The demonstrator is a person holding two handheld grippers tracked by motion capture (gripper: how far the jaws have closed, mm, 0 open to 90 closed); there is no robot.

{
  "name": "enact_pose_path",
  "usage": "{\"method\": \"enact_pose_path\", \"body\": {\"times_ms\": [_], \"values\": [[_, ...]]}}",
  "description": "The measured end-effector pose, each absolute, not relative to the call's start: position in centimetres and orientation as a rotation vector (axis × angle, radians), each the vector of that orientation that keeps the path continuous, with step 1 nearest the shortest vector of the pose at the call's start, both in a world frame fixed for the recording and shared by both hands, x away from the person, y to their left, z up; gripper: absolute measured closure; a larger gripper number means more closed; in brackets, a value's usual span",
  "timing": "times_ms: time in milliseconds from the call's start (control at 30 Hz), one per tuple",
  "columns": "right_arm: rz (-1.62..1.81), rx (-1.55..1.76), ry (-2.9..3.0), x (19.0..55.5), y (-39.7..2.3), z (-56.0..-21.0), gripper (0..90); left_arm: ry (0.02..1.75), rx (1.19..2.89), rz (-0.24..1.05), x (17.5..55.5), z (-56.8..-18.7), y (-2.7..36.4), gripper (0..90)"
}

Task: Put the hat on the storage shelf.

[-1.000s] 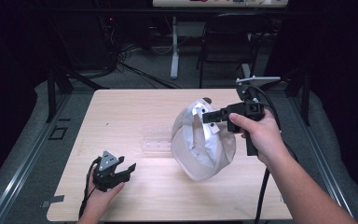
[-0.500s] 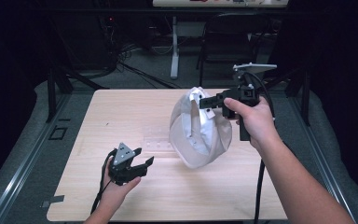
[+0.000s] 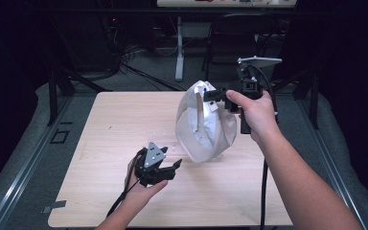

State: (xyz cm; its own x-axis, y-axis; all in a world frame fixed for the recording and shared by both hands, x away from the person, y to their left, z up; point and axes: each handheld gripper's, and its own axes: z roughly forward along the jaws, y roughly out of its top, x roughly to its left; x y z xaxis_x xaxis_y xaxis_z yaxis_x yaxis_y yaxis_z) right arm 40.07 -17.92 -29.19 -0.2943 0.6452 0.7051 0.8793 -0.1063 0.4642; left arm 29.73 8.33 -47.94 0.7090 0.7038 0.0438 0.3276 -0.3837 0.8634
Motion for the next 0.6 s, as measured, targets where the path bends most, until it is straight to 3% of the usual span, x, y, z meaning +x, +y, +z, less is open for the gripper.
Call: {"method": "enact_pose_path", "body": {"times_ms": [433,600], "values": [[-1.390,-1.697,-1.892,41.0,-16.5,-28.7,81.6,0.726,2.044,0.485,30.0,-49.1,3.7,35.6],[-1.382,-1.688,-1.900,41.1,-15.8,-28.9,81.6,0.748,2.044,0.542,30.2,-48.9,3.1,38.8]]}}
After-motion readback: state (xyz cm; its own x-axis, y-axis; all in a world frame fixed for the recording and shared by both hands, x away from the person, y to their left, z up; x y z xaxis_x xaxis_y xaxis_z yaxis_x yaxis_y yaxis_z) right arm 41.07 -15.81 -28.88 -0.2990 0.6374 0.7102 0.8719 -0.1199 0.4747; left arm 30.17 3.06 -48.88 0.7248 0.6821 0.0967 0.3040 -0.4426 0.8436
